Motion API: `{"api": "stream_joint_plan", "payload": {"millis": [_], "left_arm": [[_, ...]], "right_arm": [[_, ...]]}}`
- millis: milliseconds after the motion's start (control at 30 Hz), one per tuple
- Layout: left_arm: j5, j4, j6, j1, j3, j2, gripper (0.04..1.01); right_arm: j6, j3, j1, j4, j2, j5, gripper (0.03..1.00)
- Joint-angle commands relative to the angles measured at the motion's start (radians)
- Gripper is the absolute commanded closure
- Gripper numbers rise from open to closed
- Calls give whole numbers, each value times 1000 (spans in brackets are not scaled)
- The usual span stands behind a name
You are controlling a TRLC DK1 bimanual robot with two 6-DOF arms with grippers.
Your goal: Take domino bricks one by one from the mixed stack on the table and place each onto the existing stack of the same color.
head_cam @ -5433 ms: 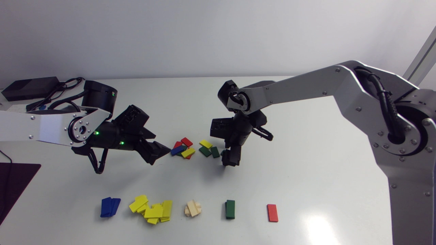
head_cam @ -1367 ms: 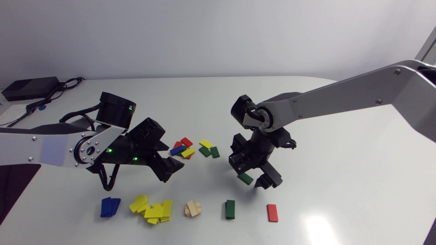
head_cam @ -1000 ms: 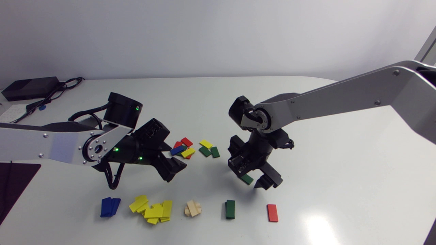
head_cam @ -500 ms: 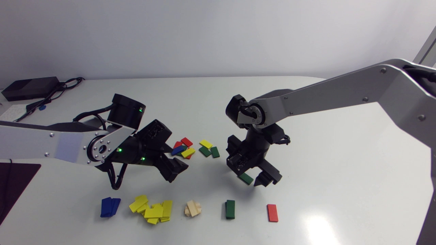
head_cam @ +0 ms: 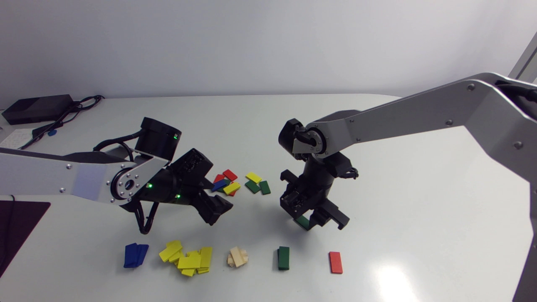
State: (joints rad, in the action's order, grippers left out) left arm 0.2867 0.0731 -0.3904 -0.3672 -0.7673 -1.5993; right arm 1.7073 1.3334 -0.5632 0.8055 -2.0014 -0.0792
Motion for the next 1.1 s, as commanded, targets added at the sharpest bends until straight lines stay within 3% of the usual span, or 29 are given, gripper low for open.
{"api": "stream_joint_plan", "payload": {"millis": [0, 200, 333, 433, 567, 667, 800, 967, 1067], "left_arm": [[-1, -7, 28, -7, -27, -21, 80], [-3, -10, 28, -6, -26, -22, 80], [-1, -12, 25, -3, -24, -25, 80], [-1, -12, 25, 1, -21, -16, 80], [-3, -10, 28, -1, -10, 12, 80], [-11, -9, 45, 1, -6, 24, 80], [-32, -7, 50, -3, 5, 36, 82], [-50, -1, 62, -12, 19, 68, 82], [-67, 5, 68, -18, 22, 75, 82]], "right_arm": [[34, -7, 2, 9, -40, -14, 800], [6, -14, -4, -14, -25, -21, 800], [-40, 20, -17, 17, 30, -21, 800], [-129, 38, -52, 64, 78, -21, 800], [-267, -3, -119, 66, 141, -21, 800], [-425, -45, -193, 44, 182, -17, 800], [-589, -62, -253, 38, 199, -13, 800], [-765, -102, -293, -2, 199, -17, 800], [-841, -120, -294, -22, 197, -21, 800]]}}
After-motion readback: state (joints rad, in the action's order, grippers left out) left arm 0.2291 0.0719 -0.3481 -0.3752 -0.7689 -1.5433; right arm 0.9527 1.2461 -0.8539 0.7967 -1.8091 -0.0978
